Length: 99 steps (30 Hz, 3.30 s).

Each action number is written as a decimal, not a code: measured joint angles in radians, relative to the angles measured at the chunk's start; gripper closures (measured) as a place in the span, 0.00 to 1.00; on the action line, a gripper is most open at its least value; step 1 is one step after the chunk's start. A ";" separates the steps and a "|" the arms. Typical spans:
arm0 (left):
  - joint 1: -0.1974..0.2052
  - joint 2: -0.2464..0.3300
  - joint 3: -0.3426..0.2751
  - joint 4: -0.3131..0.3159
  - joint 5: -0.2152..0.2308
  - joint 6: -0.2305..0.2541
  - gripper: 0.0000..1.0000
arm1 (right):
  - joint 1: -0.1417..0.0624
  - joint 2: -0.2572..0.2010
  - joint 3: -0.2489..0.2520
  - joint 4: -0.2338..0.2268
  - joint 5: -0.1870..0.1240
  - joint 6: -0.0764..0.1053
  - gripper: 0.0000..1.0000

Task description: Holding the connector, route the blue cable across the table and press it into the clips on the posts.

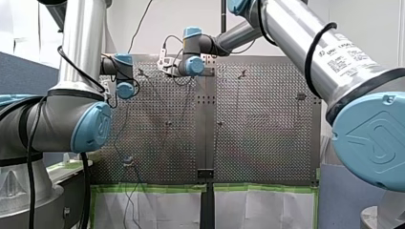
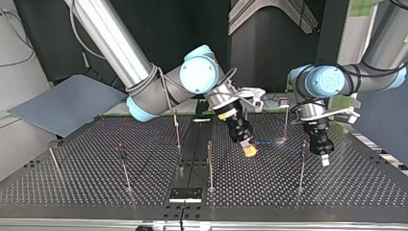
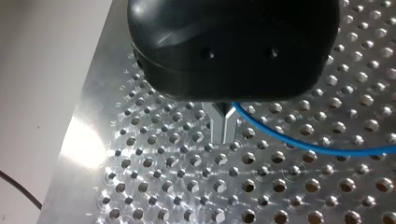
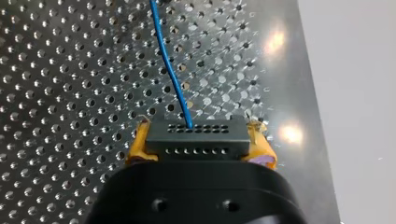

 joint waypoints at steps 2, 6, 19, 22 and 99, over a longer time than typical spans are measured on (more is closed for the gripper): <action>0.001 -0.001 0.000 -0.003 -0.005 0.000 1.00 | -0.004 0.002 0.000 0.000 0.000 0.000 1.00; 0.001 -0.002 0.000 -0.006 -0.011 0.001 1.00 | -0.014 0.004 0.000 0.000 0.000 0.000 1.00; 0.001 0.005 0.000 -0.061 -0.028 -0.037 0.63 | -0.046 0.005 -0.004 0.000 0.000 -0.005 1.00; 0.001 0.013 0.000 -0.089 -0.051 -0.045 0.49 | -0.051 0.005 -0.007 0.001 0.000 -0.007 1.00; -0.195 0.385 -0.290 -0.335 -0.004 -0.148 0.01 | -0.061 0.008 -0.027 0.036 0.016 -0.020 1.00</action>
